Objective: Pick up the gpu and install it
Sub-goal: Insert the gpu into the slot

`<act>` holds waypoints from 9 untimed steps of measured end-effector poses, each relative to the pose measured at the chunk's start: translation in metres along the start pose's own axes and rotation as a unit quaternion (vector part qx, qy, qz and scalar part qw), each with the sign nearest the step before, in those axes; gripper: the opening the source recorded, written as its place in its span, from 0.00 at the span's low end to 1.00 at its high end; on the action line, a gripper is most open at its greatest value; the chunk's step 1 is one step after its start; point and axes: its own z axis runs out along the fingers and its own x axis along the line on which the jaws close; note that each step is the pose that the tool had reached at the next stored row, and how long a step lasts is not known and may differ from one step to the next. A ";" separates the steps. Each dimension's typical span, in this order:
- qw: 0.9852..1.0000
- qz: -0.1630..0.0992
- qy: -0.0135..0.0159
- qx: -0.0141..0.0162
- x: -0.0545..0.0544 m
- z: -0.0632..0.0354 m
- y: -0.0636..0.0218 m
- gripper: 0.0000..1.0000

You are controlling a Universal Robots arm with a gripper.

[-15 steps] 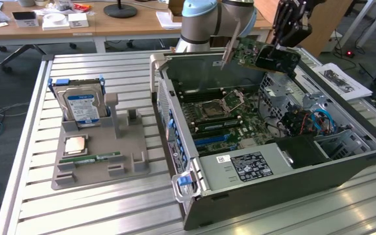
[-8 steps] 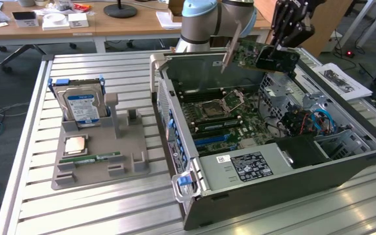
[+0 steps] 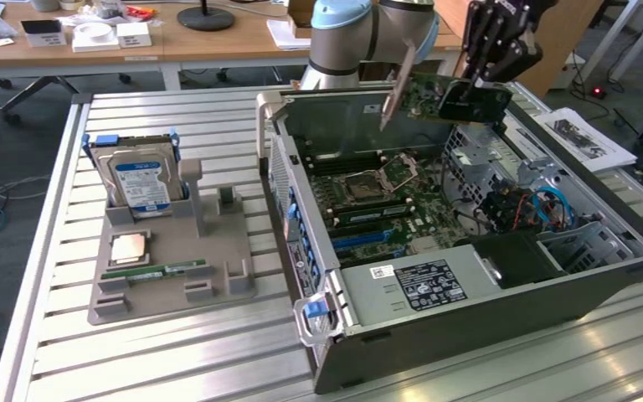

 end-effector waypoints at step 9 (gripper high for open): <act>0.999 -0.040 0.001 0.010 0.000 0.0019 -0.0001 0.27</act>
